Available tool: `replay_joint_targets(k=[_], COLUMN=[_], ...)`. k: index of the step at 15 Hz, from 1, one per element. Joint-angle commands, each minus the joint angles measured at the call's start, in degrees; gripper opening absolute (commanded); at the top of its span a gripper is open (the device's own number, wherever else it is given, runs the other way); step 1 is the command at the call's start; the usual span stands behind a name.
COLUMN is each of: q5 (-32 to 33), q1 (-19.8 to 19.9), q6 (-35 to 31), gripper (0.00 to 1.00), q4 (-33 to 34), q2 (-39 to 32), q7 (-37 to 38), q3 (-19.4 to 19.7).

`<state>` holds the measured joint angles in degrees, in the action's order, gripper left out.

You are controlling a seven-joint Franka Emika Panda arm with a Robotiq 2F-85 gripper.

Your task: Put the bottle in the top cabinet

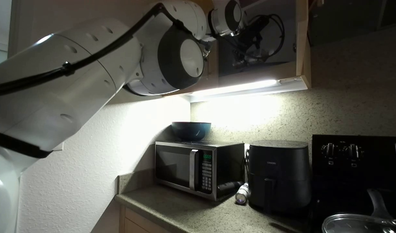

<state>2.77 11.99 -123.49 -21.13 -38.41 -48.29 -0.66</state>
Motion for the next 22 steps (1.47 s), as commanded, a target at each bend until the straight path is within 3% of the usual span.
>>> replay_joint_targets(k=[1,9,14,22], q5=[-0.94,3.95,3.00,4.90], q1=[0.55,-0.07,0.83,-1.39], q6=[-0.57,-9.51,-8.03,-5.94], gripper=[1.00,1.00,1.00,1.00], q4=[-0.73,-0.23,-0.89,-0.98], q2=[0.82,-0.05,0.57,1.90], q7=[-0.20,8.07,12.24,10.08], q3=[0.09,5.91,6.00,6.47])
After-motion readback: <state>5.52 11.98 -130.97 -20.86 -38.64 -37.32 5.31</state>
